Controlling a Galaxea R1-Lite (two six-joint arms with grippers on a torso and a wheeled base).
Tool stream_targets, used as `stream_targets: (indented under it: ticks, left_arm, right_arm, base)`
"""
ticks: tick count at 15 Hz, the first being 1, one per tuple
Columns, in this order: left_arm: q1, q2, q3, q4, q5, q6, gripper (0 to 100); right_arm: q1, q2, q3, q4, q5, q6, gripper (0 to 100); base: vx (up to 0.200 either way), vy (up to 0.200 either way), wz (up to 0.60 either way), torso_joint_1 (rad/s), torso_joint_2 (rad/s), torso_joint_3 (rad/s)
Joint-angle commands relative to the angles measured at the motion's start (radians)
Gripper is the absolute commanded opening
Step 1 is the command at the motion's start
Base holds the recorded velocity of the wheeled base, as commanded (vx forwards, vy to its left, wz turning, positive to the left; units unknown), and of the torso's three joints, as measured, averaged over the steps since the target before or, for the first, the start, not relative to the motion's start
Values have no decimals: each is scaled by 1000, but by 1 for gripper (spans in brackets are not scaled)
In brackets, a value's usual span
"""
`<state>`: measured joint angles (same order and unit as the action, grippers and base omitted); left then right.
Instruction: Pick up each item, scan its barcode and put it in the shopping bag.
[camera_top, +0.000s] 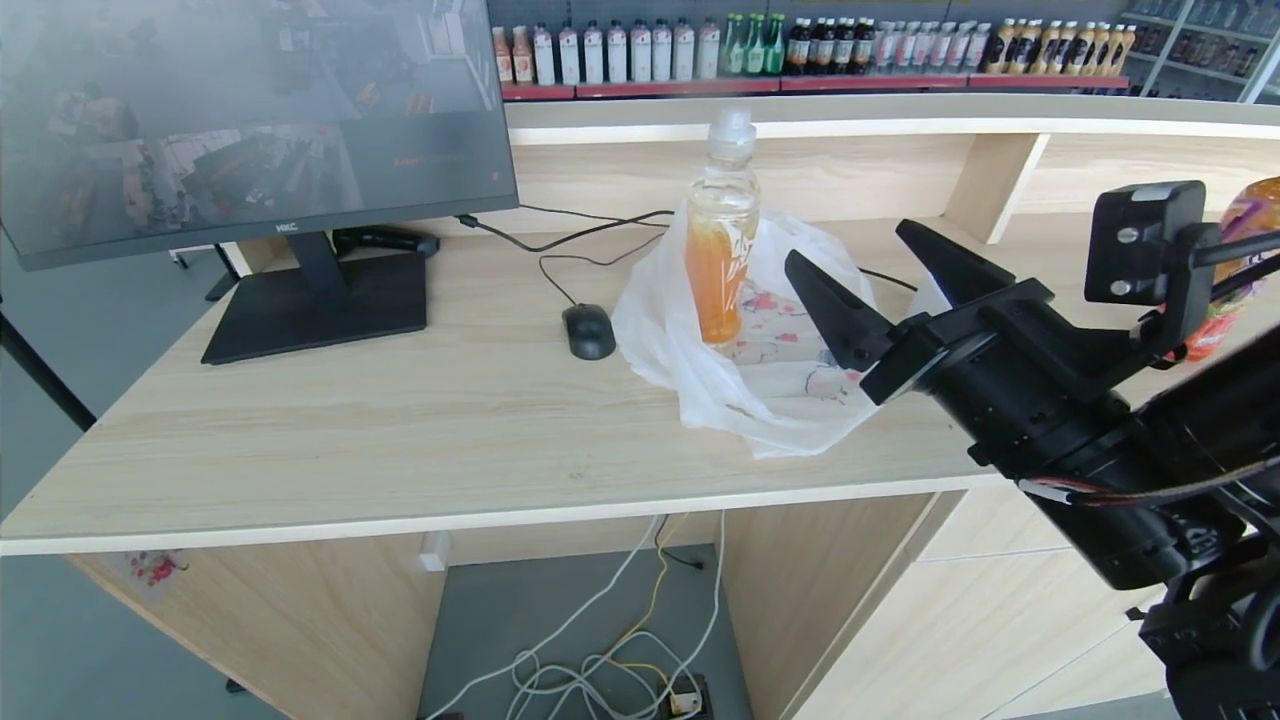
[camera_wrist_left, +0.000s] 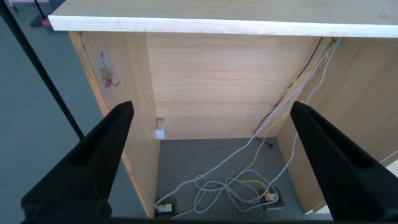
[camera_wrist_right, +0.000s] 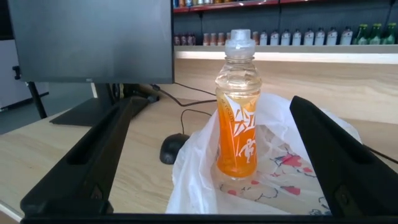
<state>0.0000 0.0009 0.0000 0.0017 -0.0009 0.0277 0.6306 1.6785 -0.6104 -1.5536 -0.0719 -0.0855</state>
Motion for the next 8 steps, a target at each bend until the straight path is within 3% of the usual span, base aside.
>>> stream_targets:
  ticks: [1,2,8]
  left_arm:
    - [0,1,0,0,-1,0,100]
    - [0,1,0,0,1,-2,100]
    - [0,-1,0,0,1,-15,100]
  right_arm:
    - [0,4,0,-2,0,0,100]
    - [0,3,0,-2,0,0,100]
    - [-2,-6,89,-17,0,0,100]
  base:
    - [0,0,0,0,0,0]
    - [0,0,0,0,0,0]
    - [0,-200,0,1,5,3]
